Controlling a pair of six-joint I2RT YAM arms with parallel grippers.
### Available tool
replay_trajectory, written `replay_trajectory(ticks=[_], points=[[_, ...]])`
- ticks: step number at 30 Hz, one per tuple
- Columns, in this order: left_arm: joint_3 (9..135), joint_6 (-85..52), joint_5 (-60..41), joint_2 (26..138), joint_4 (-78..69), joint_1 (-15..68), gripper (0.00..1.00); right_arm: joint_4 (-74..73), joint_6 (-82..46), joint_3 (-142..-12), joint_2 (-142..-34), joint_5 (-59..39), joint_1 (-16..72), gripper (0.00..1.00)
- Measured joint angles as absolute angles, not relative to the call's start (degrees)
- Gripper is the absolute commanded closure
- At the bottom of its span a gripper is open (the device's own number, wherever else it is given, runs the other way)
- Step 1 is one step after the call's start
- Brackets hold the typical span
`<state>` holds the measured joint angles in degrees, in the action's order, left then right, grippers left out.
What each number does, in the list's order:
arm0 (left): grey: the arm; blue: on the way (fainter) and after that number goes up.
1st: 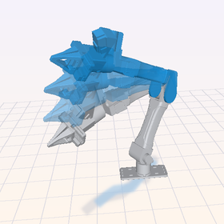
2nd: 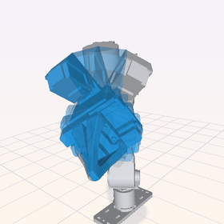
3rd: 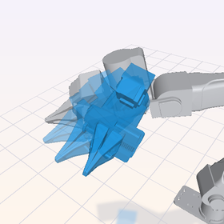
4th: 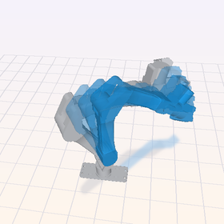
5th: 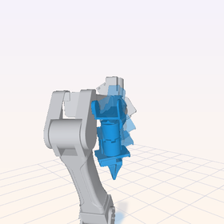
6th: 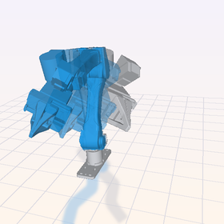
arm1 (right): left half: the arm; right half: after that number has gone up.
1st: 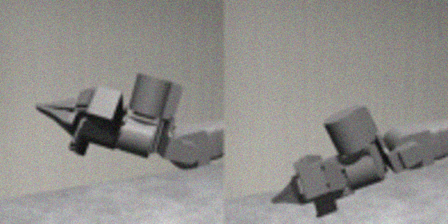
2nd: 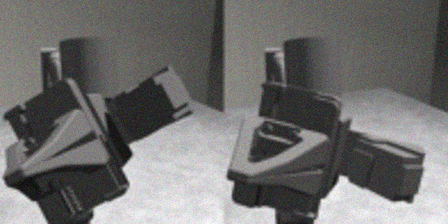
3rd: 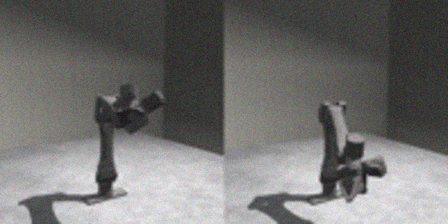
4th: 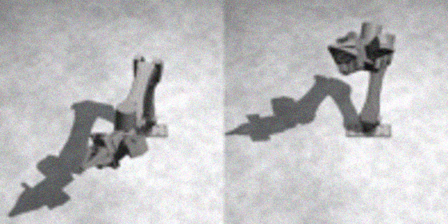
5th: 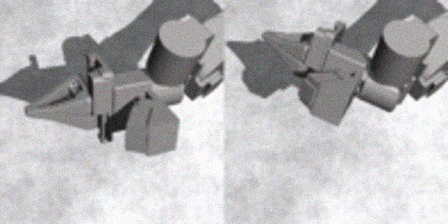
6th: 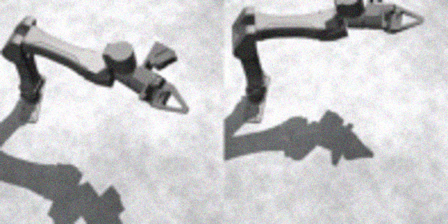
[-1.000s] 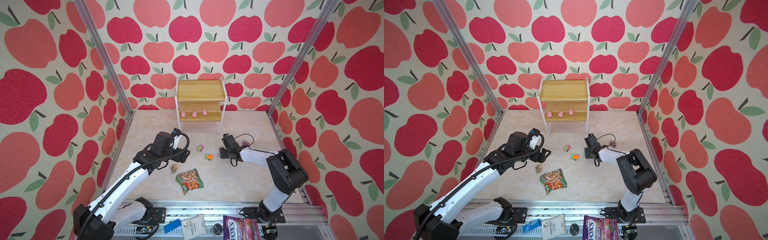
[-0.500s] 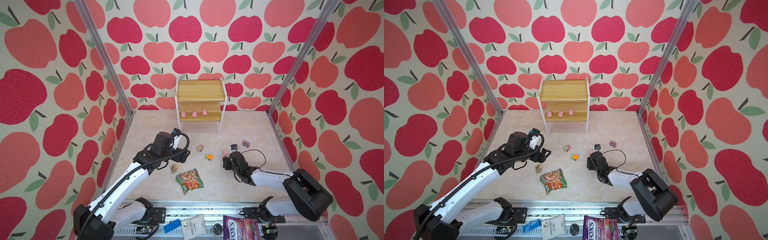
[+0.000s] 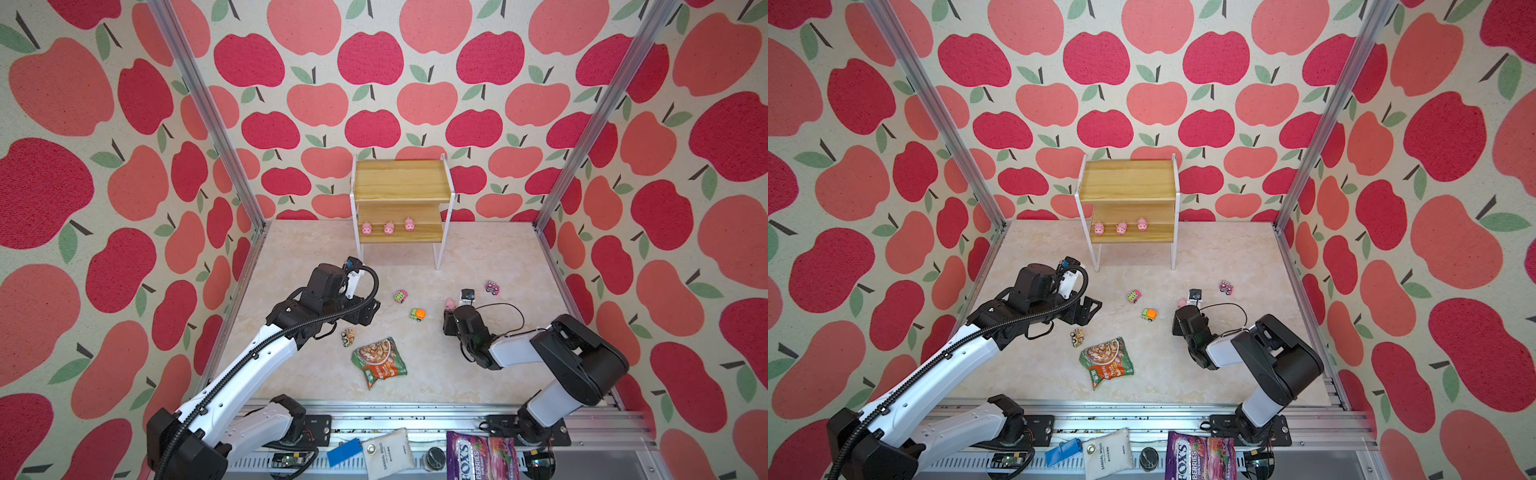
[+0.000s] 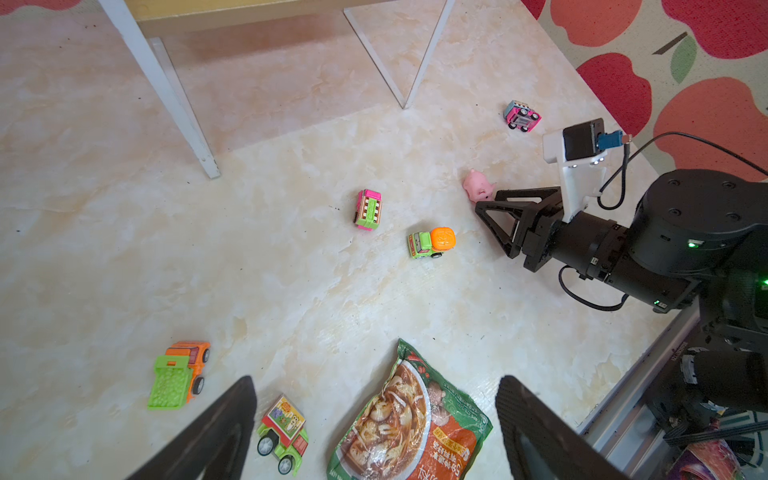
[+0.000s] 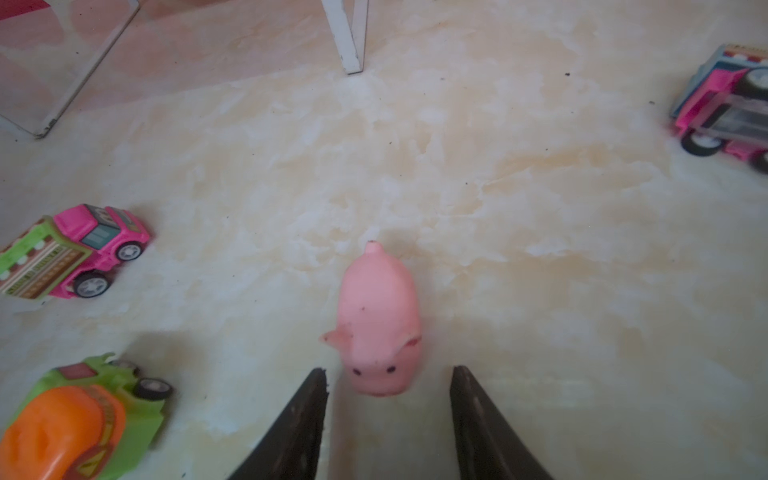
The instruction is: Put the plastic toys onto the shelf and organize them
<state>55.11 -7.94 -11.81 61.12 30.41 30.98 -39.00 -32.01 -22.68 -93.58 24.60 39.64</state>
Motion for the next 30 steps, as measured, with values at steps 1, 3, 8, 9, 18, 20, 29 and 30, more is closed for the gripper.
replay_trajectory(ticks=[1, 3, 8, 9, 18, 20, 29, 30], points=[[55.1, -7.9, -11.8, 61.1, 30.4, 31.0, 0.08, -39.8, -31.9, -22.9, -94.3, 24.6, 39.5, 0.54], [55.1, -7.9, -11.8, 61.1, 30.4, 31.0, 0.08, -41.4, -31.6, -23.4, -95.6, 24.5, 39.2, 0.60], [55.1, -7.9, -11.8, 61.1, 30.4, 31.0, 0.08, -43.9, -29.7, -23.6, -97.1, 23.6, 38.3, 0.80], [55.1, -7.9, -11.8, 61.1, 30.4, 31.0, 0.08, -44.0, -29.1, -23.6, -97.1, 23.0, 38.0, 0.84], [55.1, -7.9, -11.8, 61.1, 30.4, 30.9, 0.08, -28.9, -21.1, -26.3, -81.7, 14.3, 35.8, 0.94], [55.1, -7.9, -11.8, 61.1, 30.4, 30.6, 0.08, -23.7, -19.0, -27.6, -75.9, 11.8, 35.6, 0.95], [55.1, -7.9, -12.1, 61.1, 30.4, 29.5, 0.08, -6.0, -13.2, -31.2, -62.3, 0.2, 34.5, 0.96], [55.1, -7.9, -12.1, 61.1, 30.4, 29.5, 0.08, -4.4, -13.0, -31.8, -62.4, -0.7, 34.5, 0.96]])
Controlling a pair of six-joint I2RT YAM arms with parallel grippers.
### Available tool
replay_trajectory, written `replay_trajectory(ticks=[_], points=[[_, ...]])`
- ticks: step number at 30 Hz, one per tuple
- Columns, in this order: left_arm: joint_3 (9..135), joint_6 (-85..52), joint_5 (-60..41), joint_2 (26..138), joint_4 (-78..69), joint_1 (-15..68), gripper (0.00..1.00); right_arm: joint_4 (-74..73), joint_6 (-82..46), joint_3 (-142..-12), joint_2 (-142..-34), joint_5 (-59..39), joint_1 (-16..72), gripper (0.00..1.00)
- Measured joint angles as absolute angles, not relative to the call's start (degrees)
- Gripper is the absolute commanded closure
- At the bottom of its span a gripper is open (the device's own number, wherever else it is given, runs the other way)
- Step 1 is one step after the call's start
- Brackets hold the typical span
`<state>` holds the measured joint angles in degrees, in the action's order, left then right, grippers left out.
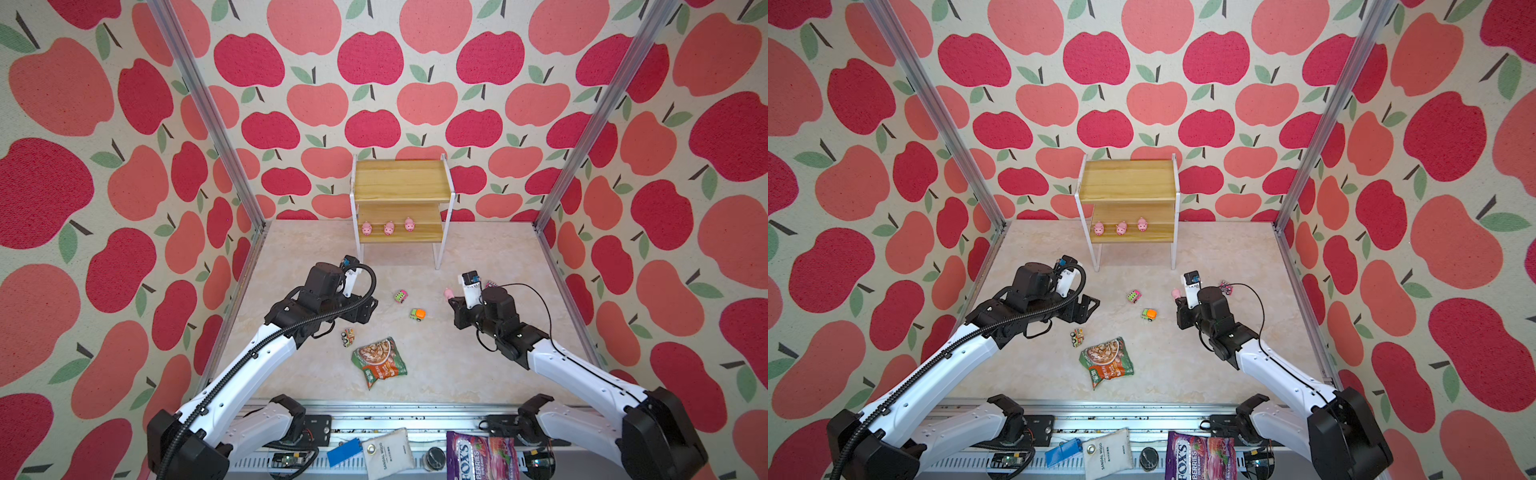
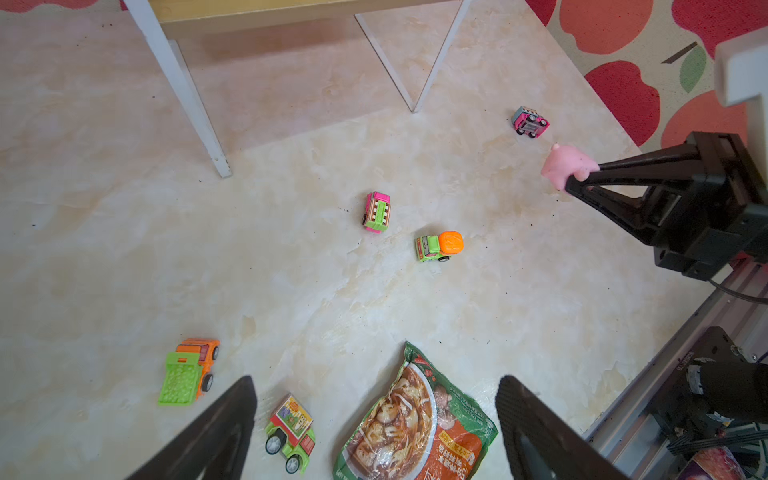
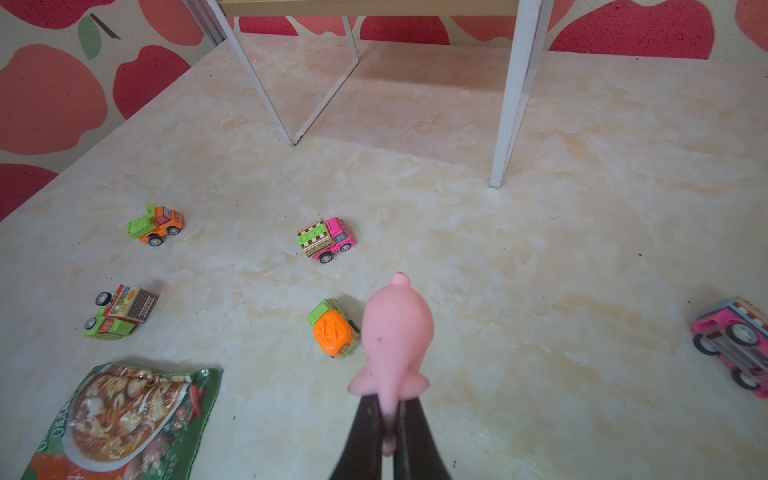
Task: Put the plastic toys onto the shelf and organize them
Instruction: 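Carry the pig with the right gripper over the lower shelf beside the pigs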
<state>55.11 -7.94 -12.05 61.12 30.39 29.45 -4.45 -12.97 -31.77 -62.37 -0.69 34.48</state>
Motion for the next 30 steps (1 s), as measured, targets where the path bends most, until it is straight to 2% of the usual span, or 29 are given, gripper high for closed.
replay_trajectory(ticks=[6, 11, 19, 30], points=[[55.1, -7.9, -12.0, 60.5, 30.4, 29.5, 0.08, -1.9, -13.1, -35.5, -64.0, -3.8, 34.6, 0.95], [55.1, -7.9, -12.0, 60.2, 30.4, 29.5, 0.08, -2.2, -13.1, -40.6, -70.1, -2.8, 36.5, 0.94], [55.1, -7.4, -10.2, 58.0, 30.3, 29.5, 0.08, -4.7, -13.1, -50.0, -80.8, 4.3, 40.5, 0.94], [55.1, -7.3, -8.8, 56.9, 30.3, 29.5, 0.08, -5.8, -12.9, -62.8, -92.8, 15.8, 40.7, 0.94]])
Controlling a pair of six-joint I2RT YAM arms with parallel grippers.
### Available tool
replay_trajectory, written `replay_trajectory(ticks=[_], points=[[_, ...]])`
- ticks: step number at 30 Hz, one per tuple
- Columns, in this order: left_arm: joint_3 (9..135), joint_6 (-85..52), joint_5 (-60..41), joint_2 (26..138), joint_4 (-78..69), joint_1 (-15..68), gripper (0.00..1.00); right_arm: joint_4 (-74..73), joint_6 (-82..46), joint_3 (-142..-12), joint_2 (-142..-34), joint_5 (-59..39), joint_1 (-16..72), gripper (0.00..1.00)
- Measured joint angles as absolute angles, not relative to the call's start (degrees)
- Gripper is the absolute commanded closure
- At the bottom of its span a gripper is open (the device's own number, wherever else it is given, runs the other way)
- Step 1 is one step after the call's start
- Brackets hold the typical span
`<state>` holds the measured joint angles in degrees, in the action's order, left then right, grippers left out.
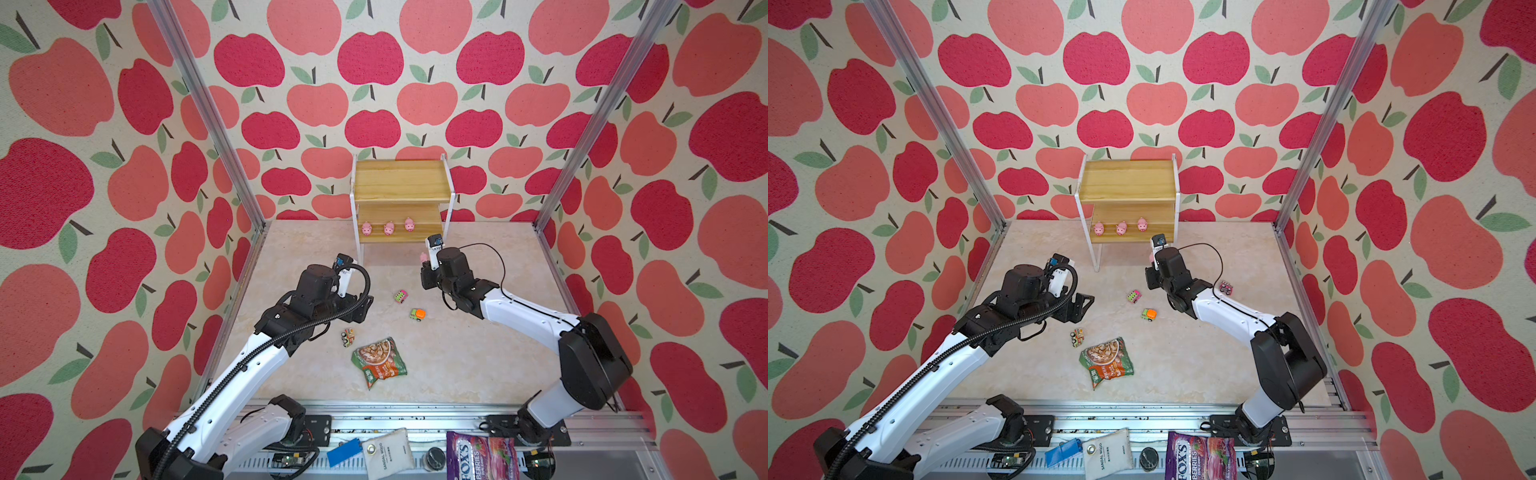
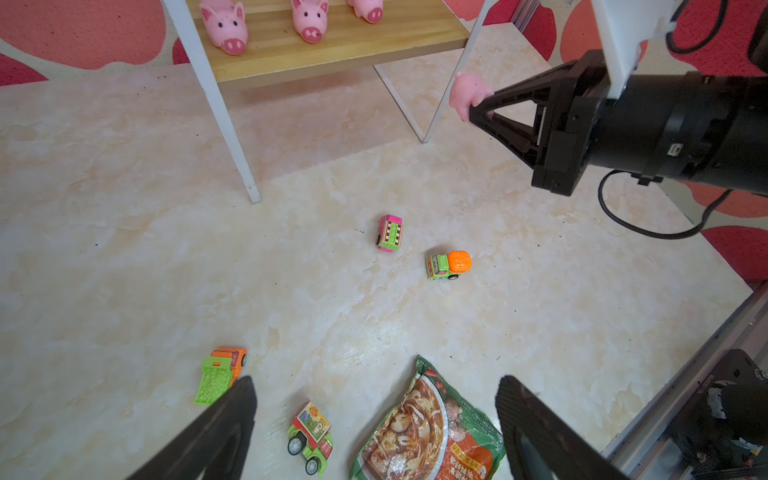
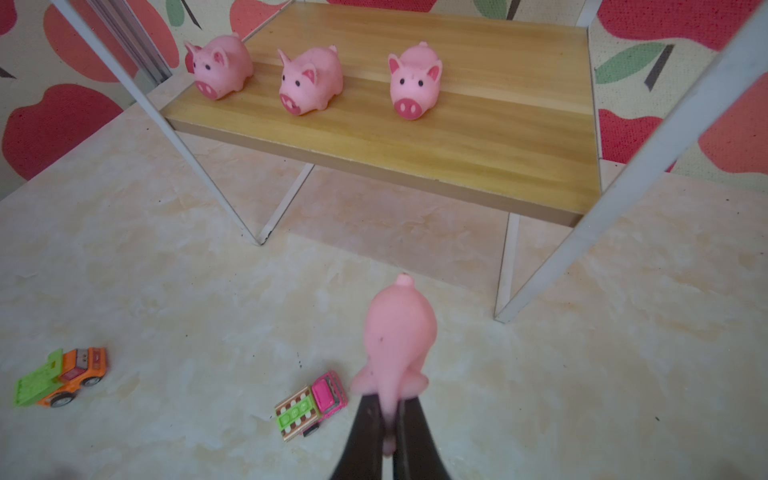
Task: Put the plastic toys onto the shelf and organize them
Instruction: 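Carry the pig with the right gripper over the lower shelf beside the pigs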
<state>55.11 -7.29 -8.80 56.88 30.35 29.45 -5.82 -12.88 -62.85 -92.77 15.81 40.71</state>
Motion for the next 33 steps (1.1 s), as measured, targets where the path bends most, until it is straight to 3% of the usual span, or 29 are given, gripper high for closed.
replay_trajectory(ticks=[13, 33], points=[[55.1, -7.3, -8.8, 56.6, 30.3, 29.3, 0.08, -4.8, -11.8, -76.7, -102.4, 18.8, 37.2, 0.94], [55.1, -7.3, -8.8, 56.9, 30.3, 29.0, 0.08, -10.2, -12.1, -79.6, -109.2, 23.0, 35.5, 0.92]])
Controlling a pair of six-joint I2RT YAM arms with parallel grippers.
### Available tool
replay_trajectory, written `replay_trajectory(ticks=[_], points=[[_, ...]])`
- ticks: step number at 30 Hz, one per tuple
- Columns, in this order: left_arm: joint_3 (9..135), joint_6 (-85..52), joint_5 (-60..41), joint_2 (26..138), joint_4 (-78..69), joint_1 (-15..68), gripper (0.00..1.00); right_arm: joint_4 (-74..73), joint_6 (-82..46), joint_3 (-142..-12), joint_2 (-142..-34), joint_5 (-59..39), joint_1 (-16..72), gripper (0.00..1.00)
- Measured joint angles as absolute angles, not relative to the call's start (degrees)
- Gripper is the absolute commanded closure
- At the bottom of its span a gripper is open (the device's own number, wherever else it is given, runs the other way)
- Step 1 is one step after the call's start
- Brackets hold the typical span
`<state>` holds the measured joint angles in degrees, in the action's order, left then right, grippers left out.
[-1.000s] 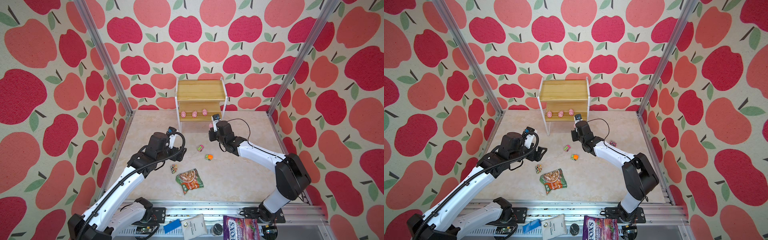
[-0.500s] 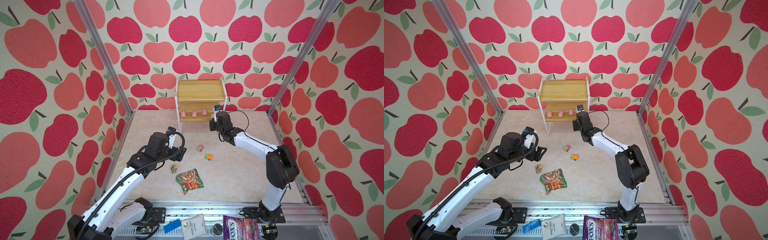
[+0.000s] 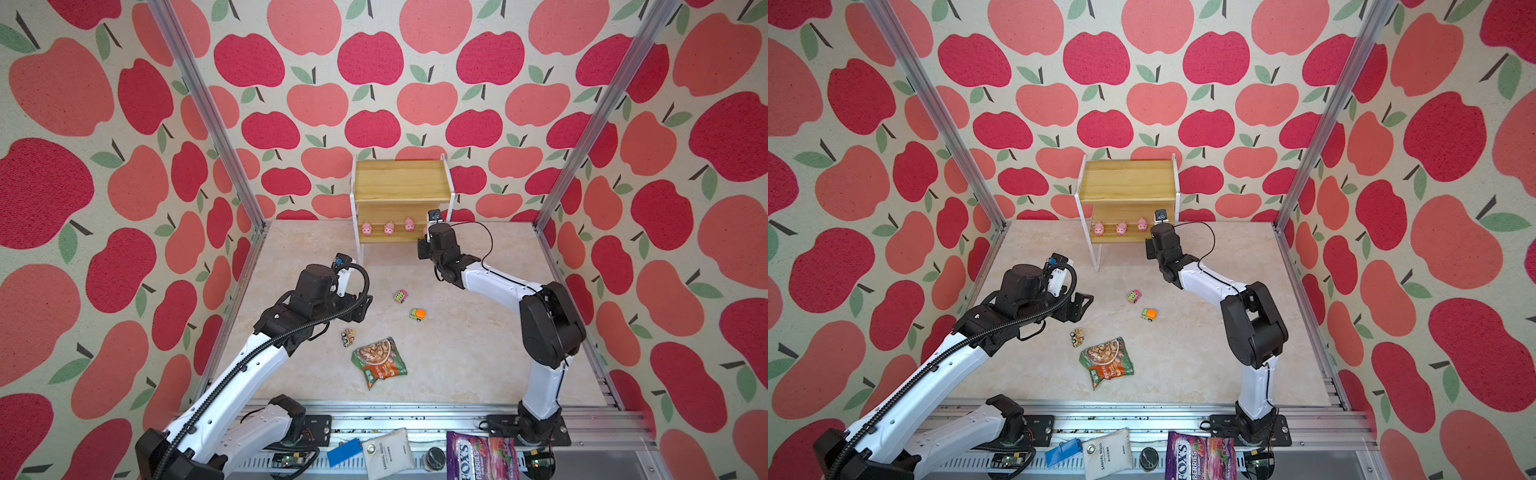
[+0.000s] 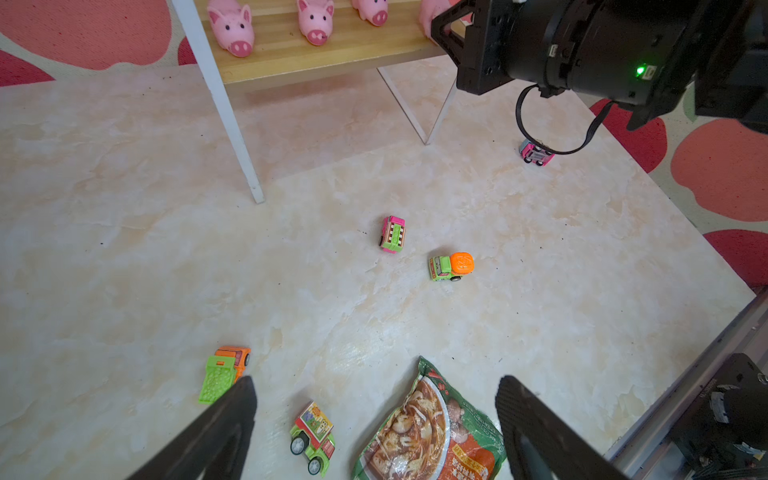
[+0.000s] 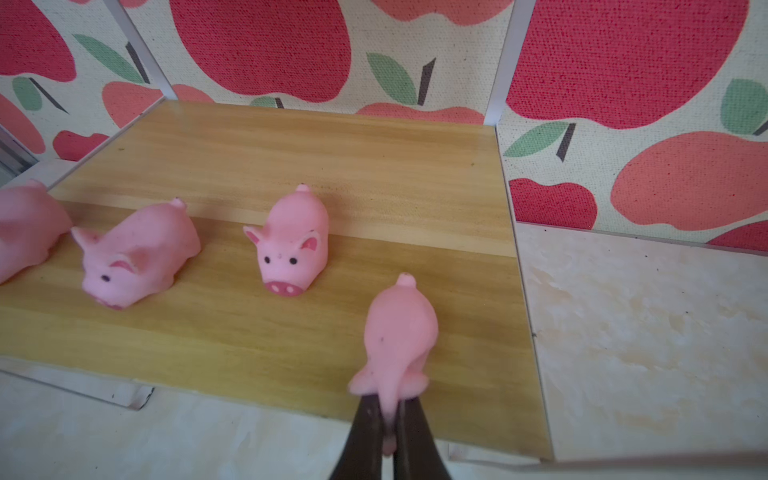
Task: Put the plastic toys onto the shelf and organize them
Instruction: 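Carry the pig with the right gripper over the lower shelf beside the pigs, then lower the pig onto the lower shelf and open the right gripper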
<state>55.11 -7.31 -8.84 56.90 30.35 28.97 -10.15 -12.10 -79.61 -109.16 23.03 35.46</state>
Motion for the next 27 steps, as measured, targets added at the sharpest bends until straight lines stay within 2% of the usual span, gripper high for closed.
replay_trajectory(ticks=[18, 20, 24, 27], points=[[55.1, -7.3, -8.8, 57.5, 30.4, 28.9, 0.08, -14.3, -13.1, -82.8, -113.6, 24.9, 35.1, 0.86], [55.1, -7.3, -8.8, 57.5, 30.4, 28.9, 0.08, -14.2, -13.3, -83.0, -113.8, 24.9, 35.0, 0.83], [55.1, -7.3, -8.8, 57.5, 30.4, 28.9, 0.08, -14.0, -13.5, -83.0, -113.8, 24.7, 34.9, 0.67], [55.1, -7.3, -8.8, 57.5, 30.4, 28.9, 0.08, -13.6, -13.7, -83.0, -113.8, 24.4, 34.9, 0.60]])
